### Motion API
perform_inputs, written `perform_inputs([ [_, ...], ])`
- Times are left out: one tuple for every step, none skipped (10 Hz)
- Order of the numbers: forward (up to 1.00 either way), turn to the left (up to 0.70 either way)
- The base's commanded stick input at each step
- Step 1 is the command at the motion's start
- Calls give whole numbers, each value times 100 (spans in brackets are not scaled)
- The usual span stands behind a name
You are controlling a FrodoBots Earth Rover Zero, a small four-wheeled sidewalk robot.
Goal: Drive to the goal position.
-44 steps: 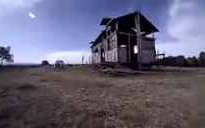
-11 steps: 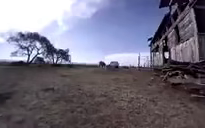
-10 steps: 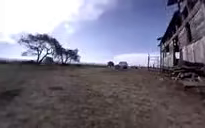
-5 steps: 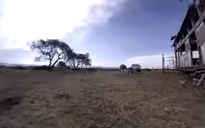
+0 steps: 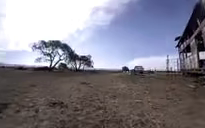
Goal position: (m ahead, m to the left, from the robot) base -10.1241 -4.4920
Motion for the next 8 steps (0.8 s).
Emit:
perform_inputs([
  [70,0],
  [70,0],
  [70,0],
  [70,0],
  [70,0],
  [70,0],
  [70,0],
  [70,0],
])
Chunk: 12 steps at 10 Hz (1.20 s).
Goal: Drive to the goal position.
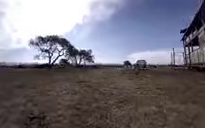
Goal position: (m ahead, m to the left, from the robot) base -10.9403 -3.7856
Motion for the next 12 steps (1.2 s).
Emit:
perform_inputs([
  [70,0],
  [70,0],
  [70,0],
  [70,0],
  [70,0],
  [70,0],
  [70,27],
  [70,27],
  [70,27],
  [70,27],
  [70,27],
  [70,27],
])
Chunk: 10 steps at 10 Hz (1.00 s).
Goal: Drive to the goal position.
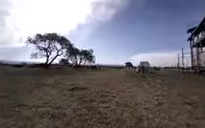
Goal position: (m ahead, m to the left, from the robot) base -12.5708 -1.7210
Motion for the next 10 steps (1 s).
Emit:
perform_inputs([
  [70,27],
  [70,27],
  [70,27],
  [70,27],
  [70,27],
  [70,27],
  [70,27],
  [70,27],
  [70,27],
  [70,27],
])
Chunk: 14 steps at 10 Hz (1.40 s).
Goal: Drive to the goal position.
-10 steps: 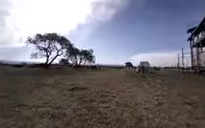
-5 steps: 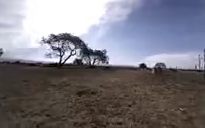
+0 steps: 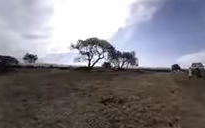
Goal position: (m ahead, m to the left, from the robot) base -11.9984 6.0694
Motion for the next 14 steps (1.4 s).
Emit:
perform_inputs([
  [70,27],
  [70,27],
  [70,0],
  [70,0],
  [70,0],
  [70,0],
  [70,0],
  [70,0],
  [70,0],
  [70,0],
  [70,0],
  [70,0],
  [70,0],
  [70,0],
])
